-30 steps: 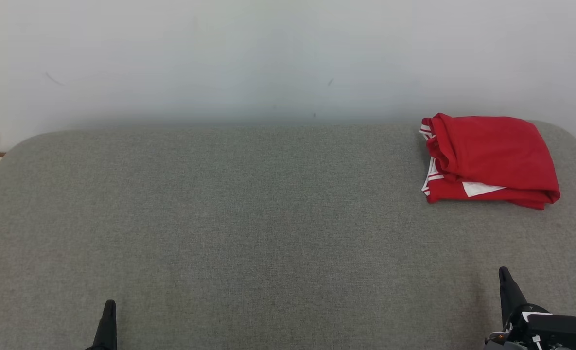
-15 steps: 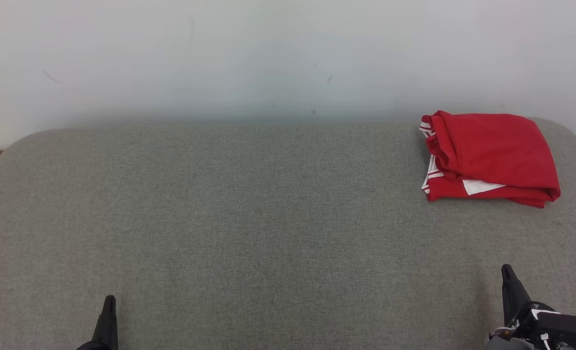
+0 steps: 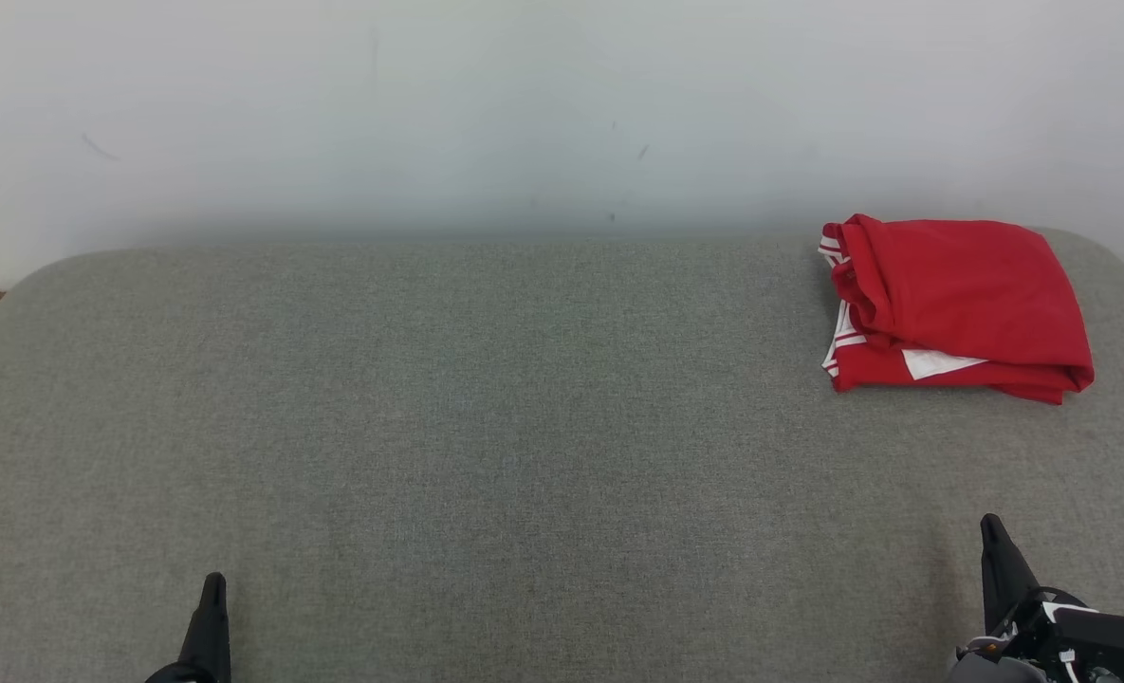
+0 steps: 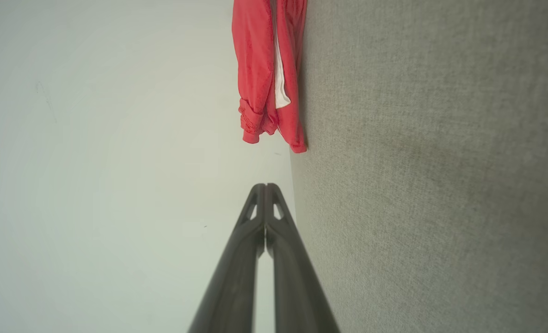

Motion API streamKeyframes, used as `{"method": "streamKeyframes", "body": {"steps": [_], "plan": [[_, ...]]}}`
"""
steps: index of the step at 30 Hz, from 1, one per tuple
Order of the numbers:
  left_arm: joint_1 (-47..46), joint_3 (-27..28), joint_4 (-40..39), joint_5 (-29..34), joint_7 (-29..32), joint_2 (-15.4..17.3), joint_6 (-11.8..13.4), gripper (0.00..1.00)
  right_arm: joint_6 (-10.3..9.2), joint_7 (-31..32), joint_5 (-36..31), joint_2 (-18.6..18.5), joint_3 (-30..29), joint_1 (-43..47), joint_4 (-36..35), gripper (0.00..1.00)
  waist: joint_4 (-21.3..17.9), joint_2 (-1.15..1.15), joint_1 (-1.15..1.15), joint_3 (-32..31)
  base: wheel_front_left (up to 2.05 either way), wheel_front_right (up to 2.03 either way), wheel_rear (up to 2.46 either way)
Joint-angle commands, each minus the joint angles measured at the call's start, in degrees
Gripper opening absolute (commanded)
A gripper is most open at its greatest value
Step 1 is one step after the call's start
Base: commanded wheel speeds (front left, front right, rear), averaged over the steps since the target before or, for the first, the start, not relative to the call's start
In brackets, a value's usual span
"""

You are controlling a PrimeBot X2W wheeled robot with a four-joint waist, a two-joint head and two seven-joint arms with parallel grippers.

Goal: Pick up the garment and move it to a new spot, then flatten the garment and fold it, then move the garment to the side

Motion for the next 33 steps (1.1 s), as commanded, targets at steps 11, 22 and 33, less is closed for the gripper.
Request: {"method": "streamKeyframes", "body": {"steps": [11, 22, 33], "plan": [[-0.3, 0.2, 0.2, -0.2, 0.0, 0.3, -0.2, 0.00, -0.01, 0.4, -0.1, 0.2, -0.2, -0.4, 0.1, 0.00, 0.0, 0.00, 0.00, 0.0, 0.00, 0.00, 0.00], [-0.3, 0.2, 0.2, -0.2, 0.0, 0.3, -0.2, 0.00, 0.00, 0.4, -0.3, 0.3, -0.4, -0.4, 0.1, 0.00, 0.0, 0.00, 0.00, 0.0, 0.00, 0.00, 0.00], [-0.3, 0.2, 0.2, -0.2, 0.0, 0.3, -0.2, 0.00, 0.00, 0.5, -0.4, 0.4, -0.5, -0.4, 0.1, 0.00, 0.0, 0.00, 0.00, 0.0, 0.00, 0.00, 0.00]]}}
